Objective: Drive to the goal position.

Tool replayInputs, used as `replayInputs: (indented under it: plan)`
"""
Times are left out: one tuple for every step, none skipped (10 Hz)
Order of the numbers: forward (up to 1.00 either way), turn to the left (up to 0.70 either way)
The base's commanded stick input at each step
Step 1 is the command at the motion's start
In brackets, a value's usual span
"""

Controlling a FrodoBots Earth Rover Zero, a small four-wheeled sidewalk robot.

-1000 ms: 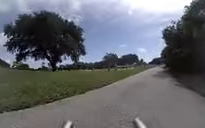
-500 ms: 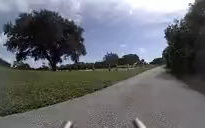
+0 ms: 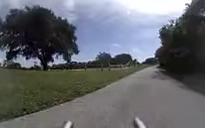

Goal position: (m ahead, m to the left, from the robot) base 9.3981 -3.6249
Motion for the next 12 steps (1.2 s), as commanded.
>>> replayInputs:
  plan:
    - [0.5,-0.5]
    - [0.5,-0.5]
    - [0.5,-0.5]
    - [0.5,-0.5]
    - [0.5,-0.5]
    - [0.5,-0.5]
    - [0.5,-0.5]
    - [0.5,-0.47]
    - [0.5,-0.3]
    - [0.5,0.0]
    - [0.5,0.0]
    - [0.5,0.0]
